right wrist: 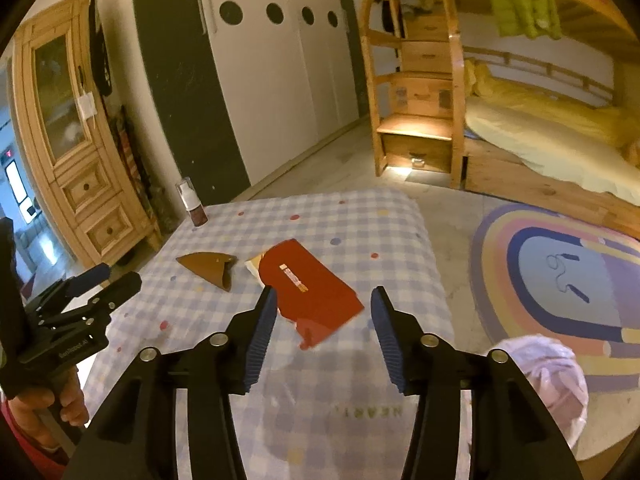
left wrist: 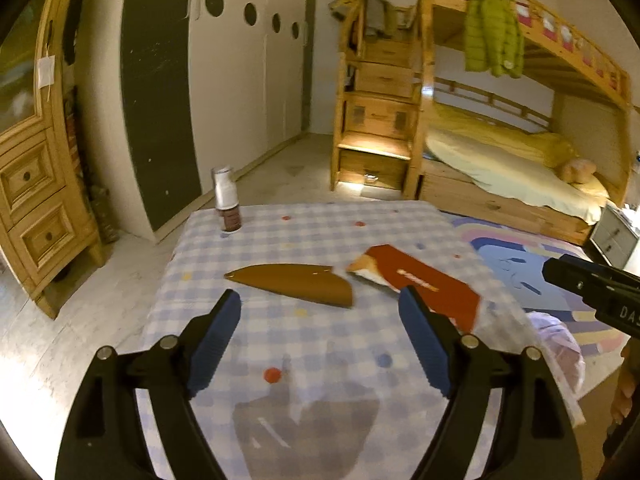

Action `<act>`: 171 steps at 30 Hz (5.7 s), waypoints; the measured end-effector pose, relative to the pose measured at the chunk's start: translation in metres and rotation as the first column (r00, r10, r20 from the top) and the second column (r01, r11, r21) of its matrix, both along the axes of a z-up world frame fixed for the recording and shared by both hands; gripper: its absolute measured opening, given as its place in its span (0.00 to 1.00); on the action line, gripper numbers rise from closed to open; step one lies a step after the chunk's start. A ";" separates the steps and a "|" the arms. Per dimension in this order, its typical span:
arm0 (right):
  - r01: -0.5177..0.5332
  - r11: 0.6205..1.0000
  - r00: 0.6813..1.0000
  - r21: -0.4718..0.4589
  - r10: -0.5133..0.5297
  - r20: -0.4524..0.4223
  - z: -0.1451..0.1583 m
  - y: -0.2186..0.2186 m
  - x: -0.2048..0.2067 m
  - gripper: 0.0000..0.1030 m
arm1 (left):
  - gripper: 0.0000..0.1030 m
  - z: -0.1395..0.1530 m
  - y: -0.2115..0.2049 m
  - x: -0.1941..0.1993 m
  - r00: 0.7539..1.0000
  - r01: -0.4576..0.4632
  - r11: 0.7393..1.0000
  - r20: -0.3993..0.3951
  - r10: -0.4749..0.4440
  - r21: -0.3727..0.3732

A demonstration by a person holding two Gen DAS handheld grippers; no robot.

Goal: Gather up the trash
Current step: 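Grasp the brown leather sheath with the left tool while the right reaches the red box, then close the right tool on the red box and lift it, then drop the red box and brown sheath into the trash bag with both tools, then move both open tools back over the cleared table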

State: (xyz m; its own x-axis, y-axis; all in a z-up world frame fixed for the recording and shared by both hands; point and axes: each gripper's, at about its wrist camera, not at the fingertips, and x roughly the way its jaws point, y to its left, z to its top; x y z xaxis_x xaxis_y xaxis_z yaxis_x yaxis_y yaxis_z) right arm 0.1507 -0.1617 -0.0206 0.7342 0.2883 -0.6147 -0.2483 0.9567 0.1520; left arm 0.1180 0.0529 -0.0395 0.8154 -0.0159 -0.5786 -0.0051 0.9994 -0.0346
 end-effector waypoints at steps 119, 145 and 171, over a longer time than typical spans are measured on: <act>0.355 0.933 0.932 0.054 -0.348 -0.099 -0.022 -0.155 -0.067 0.76 | 0.03 0.009 -0.166 -0.014 0.892 0.429 0.894 -0.097 -0.442 -0.126; 0.567 0.797 0.820 0.208 -0.571 -0.043 -0.015 -0.274 -0.112 0.86 | 0.51 -0.031 -0.322 0.014 0.733 0.636 0.761 -0.207 -0.648 -0.131; 0.214 0.970 0.977 0.111 -0.214 -0.016 0.063 -0.119 -0.147 0.89 | 0.93 0.073 -0.114 -0.082 0.959 0.269 0.963 -0.093 -0.268 0.003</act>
State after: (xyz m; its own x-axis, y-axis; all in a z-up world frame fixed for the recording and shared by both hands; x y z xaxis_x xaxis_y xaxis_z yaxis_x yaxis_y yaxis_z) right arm 0.0033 -0.2807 0.0420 0.7837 0.1918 -0.5908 -0.0389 0.9644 0.2615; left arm 0.0363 -0.0614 0.0335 0.7261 -0.2174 -0.6523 0.2611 0.9648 -0.0308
